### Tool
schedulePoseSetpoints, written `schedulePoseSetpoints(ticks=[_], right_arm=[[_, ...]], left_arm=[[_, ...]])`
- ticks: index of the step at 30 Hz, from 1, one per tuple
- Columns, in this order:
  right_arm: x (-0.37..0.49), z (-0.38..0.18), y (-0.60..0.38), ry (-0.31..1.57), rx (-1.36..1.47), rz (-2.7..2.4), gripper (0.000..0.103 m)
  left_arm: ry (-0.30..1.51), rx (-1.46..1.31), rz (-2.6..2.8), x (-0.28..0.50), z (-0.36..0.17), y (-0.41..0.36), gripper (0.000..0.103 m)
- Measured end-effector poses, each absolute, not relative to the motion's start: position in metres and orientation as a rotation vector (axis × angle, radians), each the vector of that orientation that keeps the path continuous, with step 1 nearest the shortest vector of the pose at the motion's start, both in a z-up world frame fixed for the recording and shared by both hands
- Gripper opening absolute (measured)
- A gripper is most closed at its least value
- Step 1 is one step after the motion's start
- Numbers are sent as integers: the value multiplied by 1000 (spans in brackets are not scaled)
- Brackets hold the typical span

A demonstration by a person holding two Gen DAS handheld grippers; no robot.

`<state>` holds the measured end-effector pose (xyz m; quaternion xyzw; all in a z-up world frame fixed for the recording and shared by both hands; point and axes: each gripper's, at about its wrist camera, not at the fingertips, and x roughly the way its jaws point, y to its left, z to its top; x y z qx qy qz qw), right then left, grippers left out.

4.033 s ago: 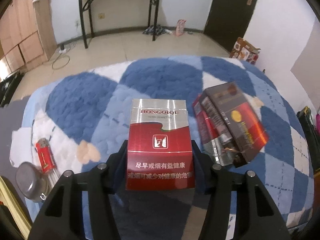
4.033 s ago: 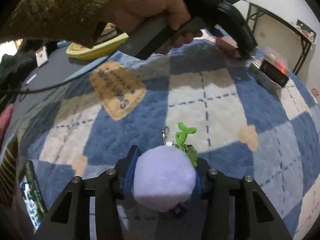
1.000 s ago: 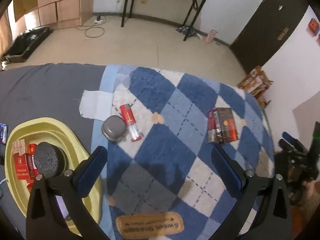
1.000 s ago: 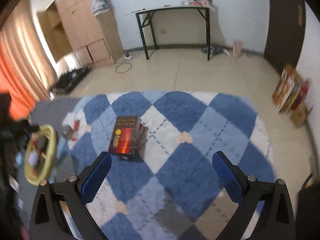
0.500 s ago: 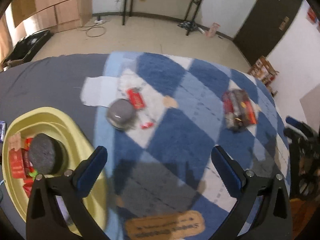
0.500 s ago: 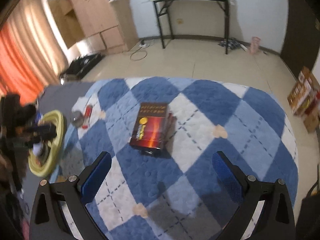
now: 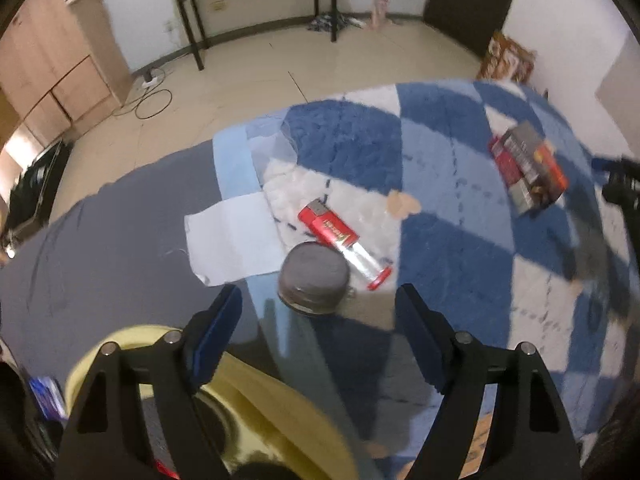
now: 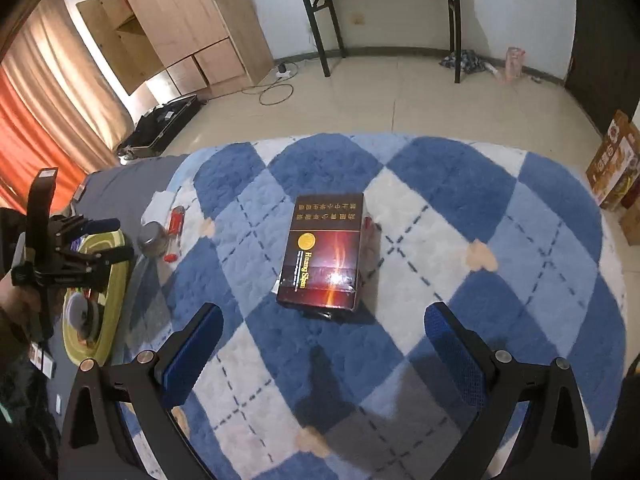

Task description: Organize rigid objects

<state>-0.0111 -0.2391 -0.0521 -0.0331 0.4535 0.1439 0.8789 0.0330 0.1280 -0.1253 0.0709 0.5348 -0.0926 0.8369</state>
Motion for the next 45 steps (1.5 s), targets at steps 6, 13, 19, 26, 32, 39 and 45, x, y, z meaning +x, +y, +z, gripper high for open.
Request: schedulePoseSetpoints(ticks=[6, 13, 19, 26, 32, 39, 45], right_arm=[[7, -69, -225, 944, -107, 265, 103], [23, -79, -218, 911, -132, 237, 102], [32, -89, -215, 915, -146, 264, 78], [31, -90, -213, 914, -156, 301, 57], [26, -81, -224, 917, -105, 309, 57], [12, -69, -233, 903, -128, 286, 8], [7, -74, -239, 933, -124, 290, 8]], left_arm=[[1081, 69, -53, 36, -143, 129, 79], [1099, 131, -63, 44, -161, 125, 78], [1071, 125, -96, 46, -165, 121, 67], [1071, 107, -73, 43, -172, 116, 55], [1018, 74, -71, 28, -159, 110, 55], [987, 41, -132, 14, -134, 94, 53], [1036, 59, -147, 12, -150, 90, 53]])
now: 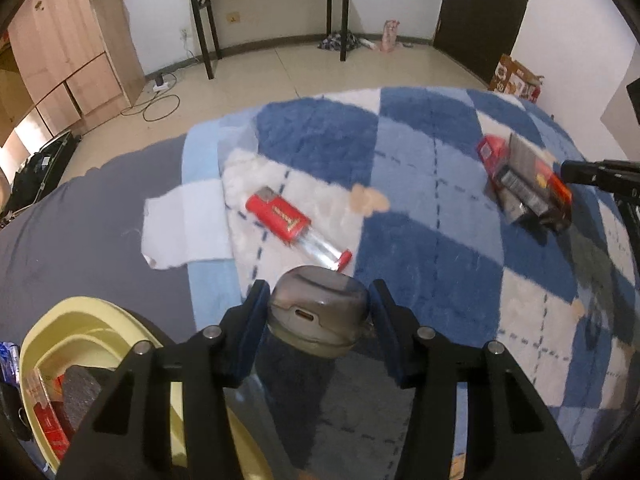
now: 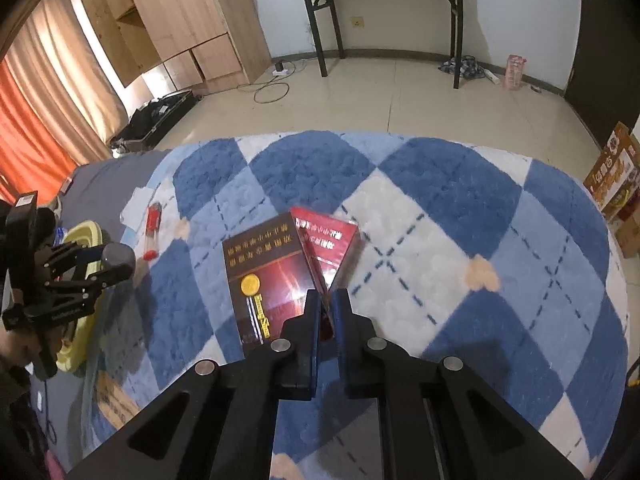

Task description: Organize rigid objects

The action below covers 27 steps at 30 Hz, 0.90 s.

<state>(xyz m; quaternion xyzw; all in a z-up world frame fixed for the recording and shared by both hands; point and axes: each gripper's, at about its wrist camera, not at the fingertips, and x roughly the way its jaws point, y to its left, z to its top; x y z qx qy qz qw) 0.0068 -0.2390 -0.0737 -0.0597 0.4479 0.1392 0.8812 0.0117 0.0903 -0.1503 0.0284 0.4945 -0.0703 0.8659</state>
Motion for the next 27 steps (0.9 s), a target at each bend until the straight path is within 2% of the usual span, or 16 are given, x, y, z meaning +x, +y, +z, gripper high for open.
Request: schedulePoseSetpoints(ticks=[11, 12, 14, 17, 19, 24, 25, 27], right_arm=[[1, -75, -227, 908, -186, 357, 11], [0, -76, -225, 905, -185, 363, 16], [-2, -77, -224, 897, -179, 364, 52], [-7, -75, -219, 854, -192, 377, 79], [-7, -75, -214, 844, -218, 389, 86], [8, -90, -196, 899, -284, 369, 83], [12, -95, -194, 916, -292, 360, 79], [19, -103, -188, 948, -326, 330, 58]], left_arm=[[1055, -14, -138, 12, -161, 105, 53], [1055, -25, -134, 12, -161, 106, 53], [1054, -35, -130, 11, -162, 107, 53], [1055, -44, -130, 12, -162, 108, 53], [1057, -55, -129, 12, -161, 109, 53], [1020, -49, -106, 7, -157, 109, 53], [1010, -45, -99, 6, -156, 108, 53], [1002, -49, -102, 4, -155, 108, 53]])
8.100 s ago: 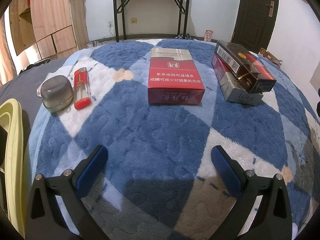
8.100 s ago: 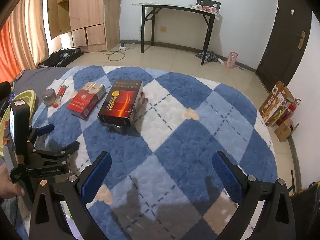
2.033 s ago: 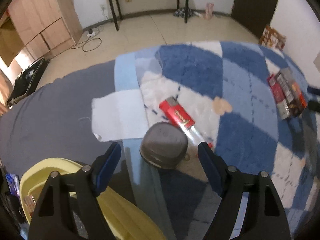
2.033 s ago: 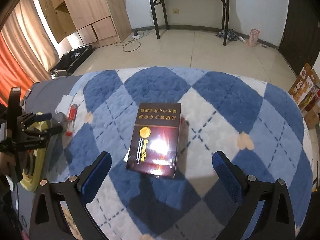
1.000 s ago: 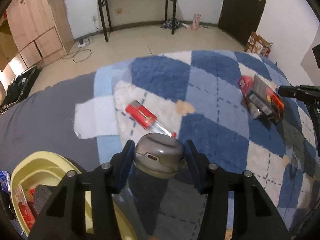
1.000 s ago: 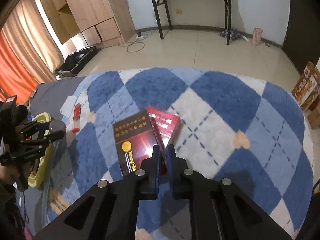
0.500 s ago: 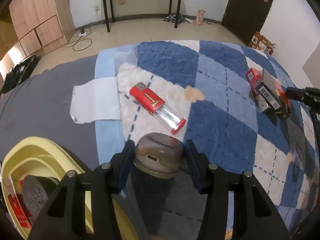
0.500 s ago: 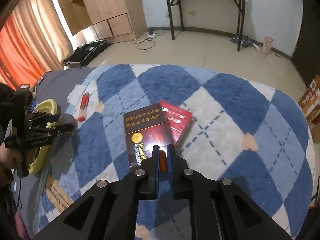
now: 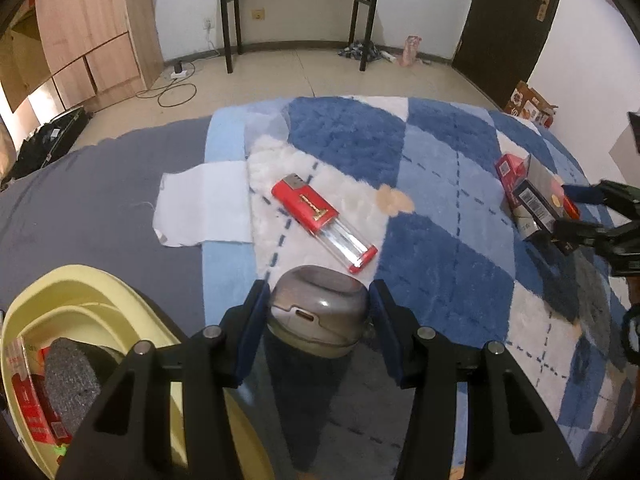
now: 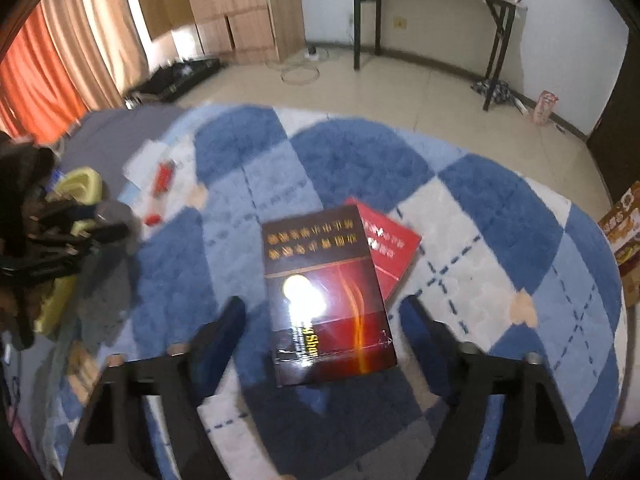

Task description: Organize rigid objects

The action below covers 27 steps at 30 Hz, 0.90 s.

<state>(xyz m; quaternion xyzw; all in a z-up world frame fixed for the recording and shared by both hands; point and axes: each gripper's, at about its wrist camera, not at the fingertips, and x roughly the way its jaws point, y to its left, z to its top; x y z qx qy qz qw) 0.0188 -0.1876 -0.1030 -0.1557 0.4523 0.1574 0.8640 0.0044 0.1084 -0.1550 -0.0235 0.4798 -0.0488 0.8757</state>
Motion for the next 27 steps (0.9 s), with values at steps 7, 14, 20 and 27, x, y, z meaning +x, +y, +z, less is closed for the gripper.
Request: schedulePoseSetpoints(ticks=[7, 14, 20, 27], right_arm=[[9, -88, -189, 873, -307, 343, 58], [-24, -56, -122, 819, -277, 532, 58], [-45, -67, 1, 878, -339, 794, 58], [-31, -98, 132, 941, -438, 887, 58]], left_arm=[[882, -92, -133, -18, -114, 123, 53], [777, -229, 1, -86, -65, 206, 53], [793, -229, 212, -160, -85, 281, 53], [815, -364, 283, -193, -143, 315, 53]])
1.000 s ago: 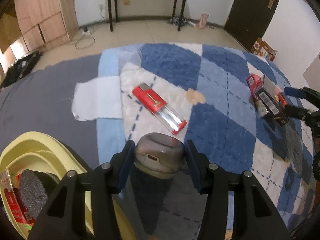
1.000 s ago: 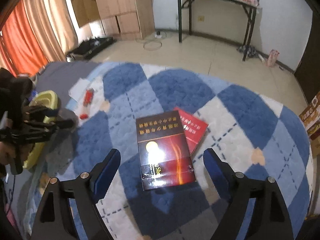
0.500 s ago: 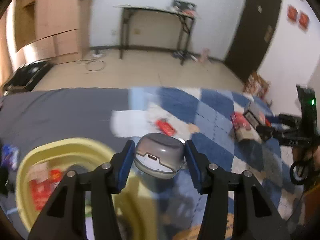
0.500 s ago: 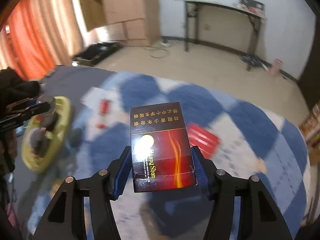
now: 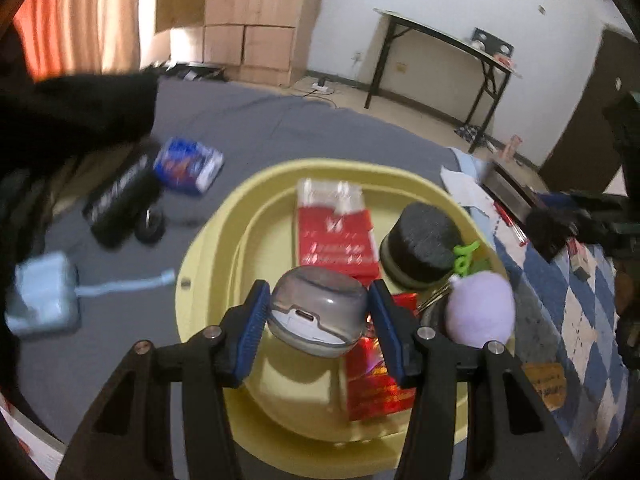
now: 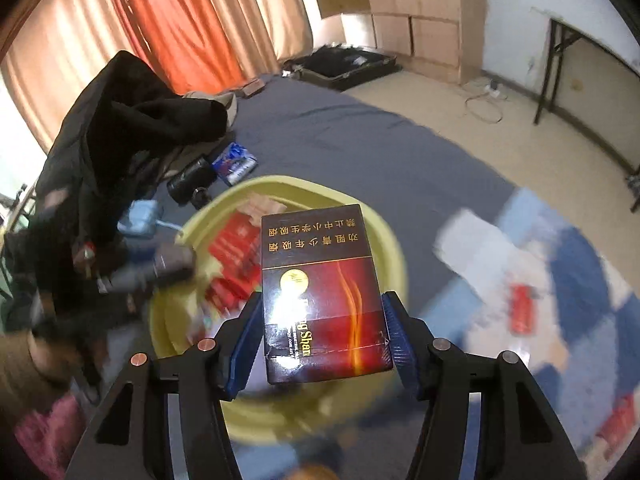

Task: Organize rigid objects
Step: 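Carry the tin with left tool over the tray while right tool carries the Huangshan pack there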

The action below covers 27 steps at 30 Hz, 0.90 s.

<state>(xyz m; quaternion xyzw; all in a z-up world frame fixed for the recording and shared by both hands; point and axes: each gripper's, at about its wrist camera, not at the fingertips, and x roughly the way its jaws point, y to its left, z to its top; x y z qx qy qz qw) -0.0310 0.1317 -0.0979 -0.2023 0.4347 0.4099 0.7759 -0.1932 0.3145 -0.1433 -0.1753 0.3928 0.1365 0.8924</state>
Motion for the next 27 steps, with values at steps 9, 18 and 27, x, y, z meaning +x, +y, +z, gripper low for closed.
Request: schedulePoseSetpoints(ticks=[9, 18, 27], right_arm=[[-9, -139, 196, 1002, -603, 864, 58], [-17, -165, 214, 985, -645, 863, 58], [-21, -143, 192, 977, -540, 859, 86]], left_arm=[[843, -415, 257, -199, -180, 326, 53], [823, -294, 246, -198, -181, 316, 53], [750, -263, 255, -203, -160, 302, 99]])
